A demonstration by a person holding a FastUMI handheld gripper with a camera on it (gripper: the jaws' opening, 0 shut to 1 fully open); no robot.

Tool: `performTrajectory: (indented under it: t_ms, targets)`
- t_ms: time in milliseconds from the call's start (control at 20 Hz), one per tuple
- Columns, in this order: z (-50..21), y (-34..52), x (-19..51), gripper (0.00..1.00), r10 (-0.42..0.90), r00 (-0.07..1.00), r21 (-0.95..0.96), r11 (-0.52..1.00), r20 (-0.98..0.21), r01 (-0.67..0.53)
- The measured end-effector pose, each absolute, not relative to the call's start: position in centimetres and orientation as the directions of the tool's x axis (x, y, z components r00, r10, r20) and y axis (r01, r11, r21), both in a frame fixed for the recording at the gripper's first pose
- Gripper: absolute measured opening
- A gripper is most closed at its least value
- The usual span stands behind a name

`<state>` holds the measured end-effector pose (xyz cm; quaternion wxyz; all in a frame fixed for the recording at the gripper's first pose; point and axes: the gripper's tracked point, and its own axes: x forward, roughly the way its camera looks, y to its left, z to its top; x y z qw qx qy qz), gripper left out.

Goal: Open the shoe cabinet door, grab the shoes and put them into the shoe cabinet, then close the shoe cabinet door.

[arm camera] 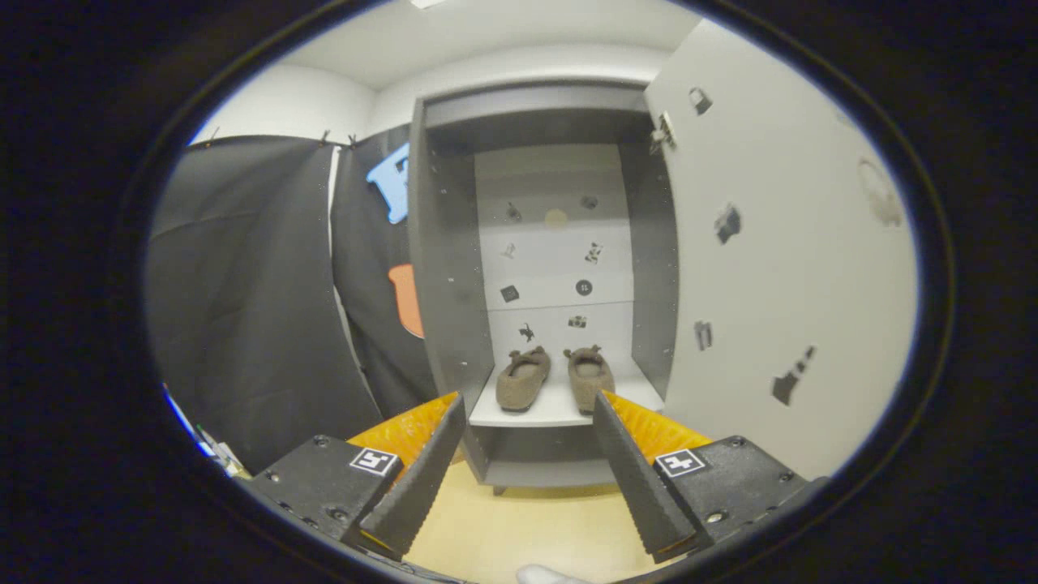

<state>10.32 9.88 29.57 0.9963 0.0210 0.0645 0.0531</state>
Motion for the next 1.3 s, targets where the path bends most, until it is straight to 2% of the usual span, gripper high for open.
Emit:
performTrajectory:
  t_ms: [250, 500, 700, 850, 1000, 1300]
  targets:
    - [31.6, 6.0, 0.5, 1.0, 0.103, 0.994, -0.009, 0.995, -0.045, -0.103]
    - [32.8, -1.9, -6.6, 1.0, 0.009, 1.0, -0.011, 1.0, -0.014, -0.009]
    - [33.3, -10.8, -9.1, 1.0, -0.107, 0.994, -0.002, 0.994, -0.006, 0.107]
    - [33.1, -16.9, -9.0, 1.0, -0.164, 0.986, 0.021, 0.986, -0.011, 0.165]
    - [32.6, -21.7, -7.4, 1.0, -0.169, 0.985, 0.04, 0.985, -0.042, 0.17]
    - [30.6, -23.7, -1.2, 1.0, -0.02, 0.995, 0.031, 0.999, -0.099, 0.023]
